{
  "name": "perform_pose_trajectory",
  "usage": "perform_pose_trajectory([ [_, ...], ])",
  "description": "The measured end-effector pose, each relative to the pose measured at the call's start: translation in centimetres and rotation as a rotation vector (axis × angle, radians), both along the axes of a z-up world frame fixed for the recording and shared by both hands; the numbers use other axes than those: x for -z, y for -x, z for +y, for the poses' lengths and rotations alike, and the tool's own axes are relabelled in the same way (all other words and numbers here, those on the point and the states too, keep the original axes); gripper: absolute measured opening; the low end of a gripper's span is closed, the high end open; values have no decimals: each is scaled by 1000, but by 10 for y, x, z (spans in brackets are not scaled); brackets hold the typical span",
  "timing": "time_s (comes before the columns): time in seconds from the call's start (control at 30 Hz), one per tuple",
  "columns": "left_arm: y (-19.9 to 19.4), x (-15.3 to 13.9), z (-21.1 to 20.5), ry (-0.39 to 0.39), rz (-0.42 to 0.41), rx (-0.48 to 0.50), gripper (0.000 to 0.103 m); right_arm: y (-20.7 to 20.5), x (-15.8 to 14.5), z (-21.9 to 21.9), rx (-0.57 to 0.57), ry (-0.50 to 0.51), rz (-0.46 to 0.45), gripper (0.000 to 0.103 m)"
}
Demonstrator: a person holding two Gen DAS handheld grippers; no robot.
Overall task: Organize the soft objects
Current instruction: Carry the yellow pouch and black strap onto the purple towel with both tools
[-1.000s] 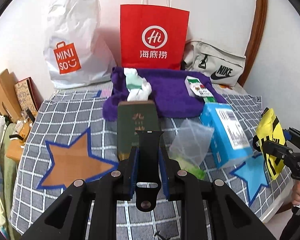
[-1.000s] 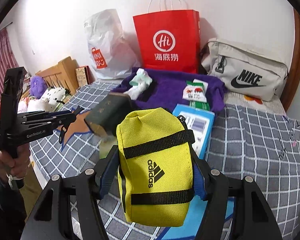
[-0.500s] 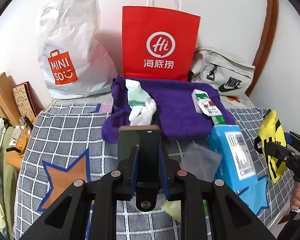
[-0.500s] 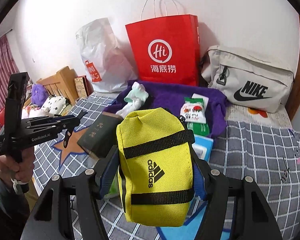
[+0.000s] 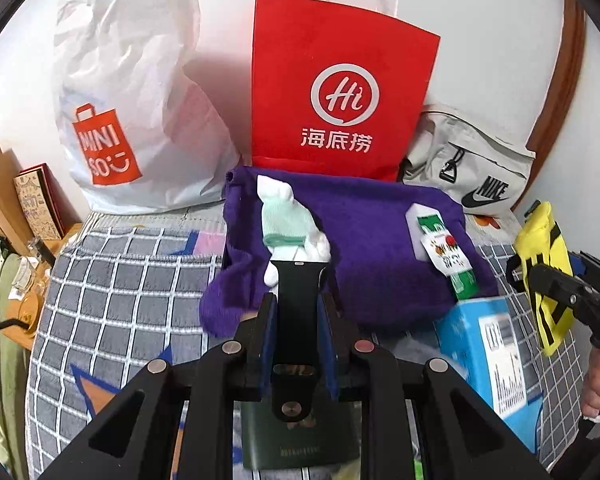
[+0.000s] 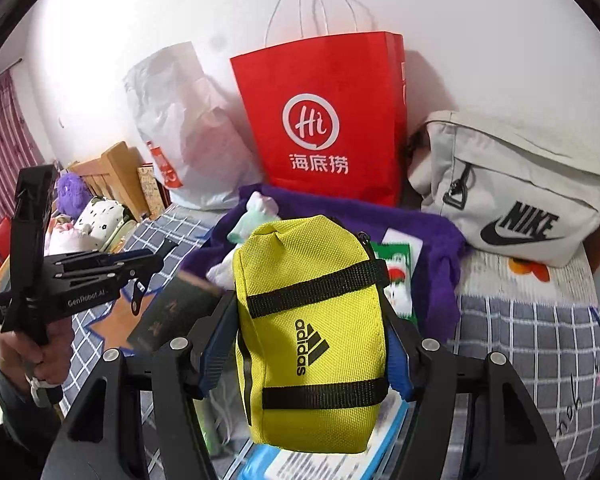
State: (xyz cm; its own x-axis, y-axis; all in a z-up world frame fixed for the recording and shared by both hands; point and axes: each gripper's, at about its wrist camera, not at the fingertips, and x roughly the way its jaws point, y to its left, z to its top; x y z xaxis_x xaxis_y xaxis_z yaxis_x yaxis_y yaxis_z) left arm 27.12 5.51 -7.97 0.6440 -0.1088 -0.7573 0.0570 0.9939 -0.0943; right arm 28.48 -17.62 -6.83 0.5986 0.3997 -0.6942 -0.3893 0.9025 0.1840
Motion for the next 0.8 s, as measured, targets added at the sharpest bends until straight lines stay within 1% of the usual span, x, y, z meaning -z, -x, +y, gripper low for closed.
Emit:
perform_pose_trajectory([
  [0.2,-32,-1,2,2,7,-9,20,-43,-2,1,15,14,1,64],
  [0.3,-49,-1,4,18,13,-10,20,-61,-3,-5,35,6,-3,65],
  [0.43,-67,-1,2,2,15,-9,20,-85,-2,-16,79,-14,-3,65],
  [0.6,-92,9,3,13,38,-24,20,-105,15,-30,118,-50,29,65],
  [0.73,-107,17,4,33,52,-27,20,-119,32,-36,138,-31,74,65],
  [0.8,-113,23,3,17,61,-27,20,-123,38,-37,137,-30,95,65],
])
